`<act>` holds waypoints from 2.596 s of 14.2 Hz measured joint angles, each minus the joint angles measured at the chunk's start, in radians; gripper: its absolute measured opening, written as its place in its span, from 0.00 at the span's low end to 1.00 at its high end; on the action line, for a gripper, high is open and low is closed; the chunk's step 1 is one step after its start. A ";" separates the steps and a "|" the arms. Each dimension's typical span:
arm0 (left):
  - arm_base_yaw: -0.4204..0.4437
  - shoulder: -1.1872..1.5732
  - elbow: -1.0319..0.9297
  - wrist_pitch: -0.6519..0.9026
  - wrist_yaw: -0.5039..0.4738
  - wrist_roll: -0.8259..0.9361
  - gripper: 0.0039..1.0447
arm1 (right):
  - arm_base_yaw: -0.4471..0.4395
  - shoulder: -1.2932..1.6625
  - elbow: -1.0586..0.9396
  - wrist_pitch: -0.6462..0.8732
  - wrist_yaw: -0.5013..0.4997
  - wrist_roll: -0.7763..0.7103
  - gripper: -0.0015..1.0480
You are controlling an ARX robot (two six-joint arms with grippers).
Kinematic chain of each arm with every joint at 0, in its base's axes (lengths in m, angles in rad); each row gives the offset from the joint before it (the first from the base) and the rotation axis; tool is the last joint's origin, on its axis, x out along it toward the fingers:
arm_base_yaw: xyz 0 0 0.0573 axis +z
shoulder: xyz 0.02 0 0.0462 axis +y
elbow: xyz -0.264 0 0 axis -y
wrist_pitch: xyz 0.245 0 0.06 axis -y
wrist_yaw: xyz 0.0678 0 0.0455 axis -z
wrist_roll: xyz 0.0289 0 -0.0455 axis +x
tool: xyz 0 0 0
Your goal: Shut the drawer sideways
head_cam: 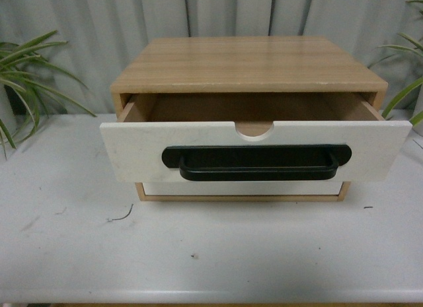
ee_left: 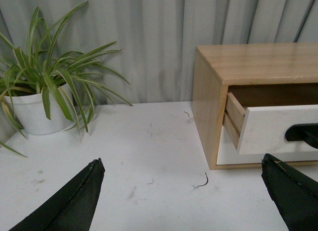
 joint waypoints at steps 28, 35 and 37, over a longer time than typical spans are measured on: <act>-0.132 1.137 0.553 0.306 0.067 0.391 0.94 | 0.076 1.194 0.571 0.674 -0.229 -0.430 0.94; -0.287 1.525 1.039 -0.229 0.067 0.926 0.94 | 0.087 1.492 0.943 -0.042 -0.478 -1.603 0.94; -0.298 1.561 1.012 -0.179 0.048 0.948 0.94 | 0.107 1.548 0.943 0.022 -0.457 -1.603 0.94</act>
